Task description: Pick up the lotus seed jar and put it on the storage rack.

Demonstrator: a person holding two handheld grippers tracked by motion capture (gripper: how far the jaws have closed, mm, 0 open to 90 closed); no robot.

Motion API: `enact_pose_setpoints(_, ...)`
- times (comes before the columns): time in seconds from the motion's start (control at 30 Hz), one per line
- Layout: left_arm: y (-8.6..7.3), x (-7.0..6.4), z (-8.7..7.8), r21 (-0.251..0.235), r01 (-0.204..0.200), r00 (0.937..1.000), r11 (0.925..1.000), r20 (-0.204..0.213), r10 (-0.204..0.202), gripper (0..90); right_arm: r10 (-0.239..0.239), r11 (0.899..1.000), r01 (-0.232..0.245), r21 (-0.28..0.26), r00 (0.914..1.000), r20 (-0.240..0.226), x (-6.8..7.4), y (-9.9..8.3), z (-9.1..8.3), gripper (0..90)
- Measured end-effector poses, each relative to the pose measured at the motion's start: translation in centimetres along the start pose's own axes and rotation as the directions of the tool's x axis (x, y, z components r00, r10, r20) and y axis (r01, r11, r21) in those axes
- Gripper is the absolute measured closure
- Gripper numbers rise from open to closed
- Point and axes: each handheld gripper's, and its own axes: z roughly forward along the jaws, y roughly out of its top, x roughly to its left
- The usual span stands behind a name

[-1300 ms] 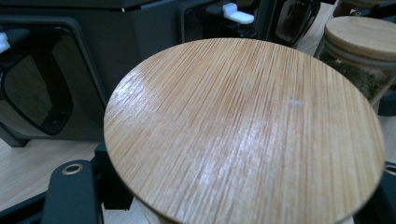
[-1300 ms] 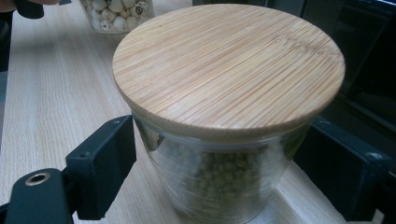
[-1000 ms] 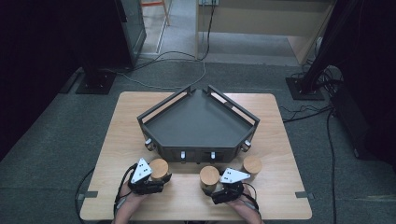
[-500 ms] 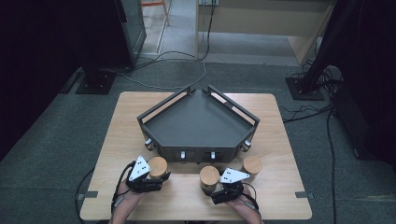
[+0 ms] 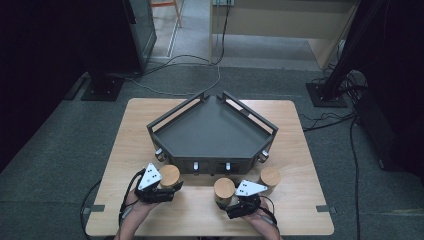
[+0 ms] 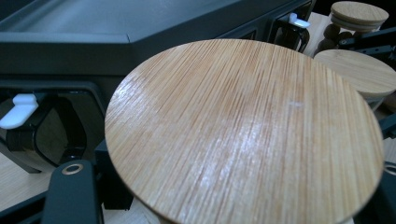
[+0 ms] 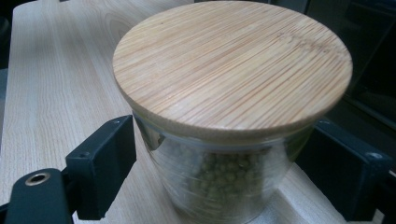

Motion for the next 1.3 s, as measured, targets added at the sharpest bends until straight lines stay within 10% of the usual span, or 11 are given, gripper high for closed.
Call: enact_pose_setpoints(1.3,2.3,0.5,-0.5,-0.002,0.001,1.0000,1.0000,0.008,-0.001,25.0,-0.010,1.000,0.010,0.006,0.9999,-0.004,0.0,0.1,0.1,13.2)
